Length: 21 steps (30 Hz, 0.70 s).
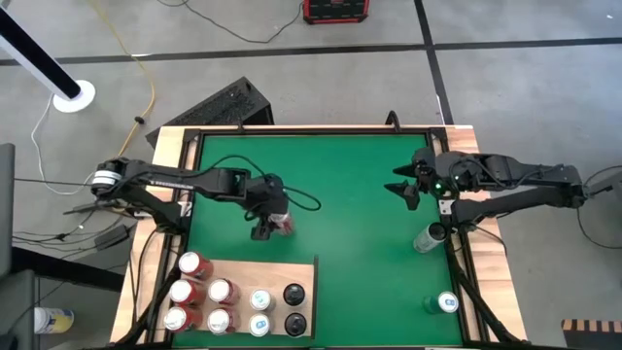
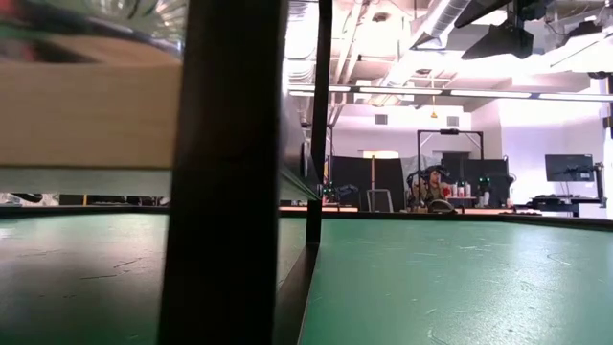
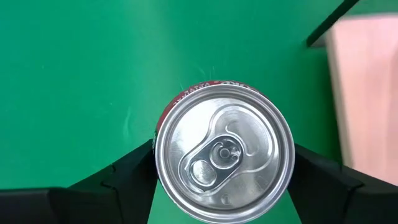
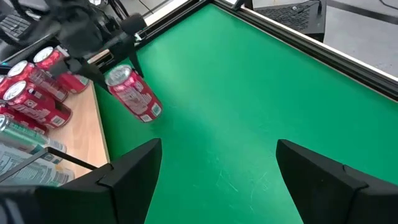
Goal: Place canned beverage on shelf
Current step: Put the red soda can on the shelf aligned with the other red soda can
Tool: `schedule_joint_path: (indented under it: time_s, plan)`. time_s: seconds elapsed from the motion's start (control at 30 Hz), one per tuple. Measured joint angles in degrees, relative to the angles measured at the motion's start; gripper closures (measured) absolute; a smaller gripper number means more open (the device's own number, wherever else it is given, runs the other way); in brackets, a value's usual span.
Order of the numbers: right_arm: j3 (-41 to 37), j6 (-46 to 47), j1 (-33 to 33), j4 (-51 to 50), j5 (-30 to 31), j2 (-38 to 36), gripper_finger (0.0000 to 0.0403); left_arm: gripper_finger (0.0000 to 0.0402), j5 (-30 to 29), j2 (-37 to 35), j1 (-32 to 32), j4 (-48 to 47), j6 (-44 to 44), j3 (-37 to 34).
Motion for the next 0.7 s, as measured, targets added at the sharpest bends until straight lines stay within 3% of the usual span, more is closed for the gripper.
schedule_joint_path:
  time_s: [0.37, 0.57, 0.7]
  plan:
    - [0.0, -0.5, 0.0, 0.0, 0.0, 0.0, 0.0063, 0.0125, 2.0, -12.0, -0.7, -11.4, -5.7, 1.2]
    - [0.0, -1.2, 0.0, 0.1, 0.7, 0.0, 0.0063, 0.0125, 7.2, -19.5, -4.9, -17.5, -9.1, 1.2]
    - [0.0, -1.3, -0.1, 0.1, 1.5, 0.0, 0.0063, 0.0125, 7.5, -22.6, -10.5, -18.3, -13.2, 1.1]
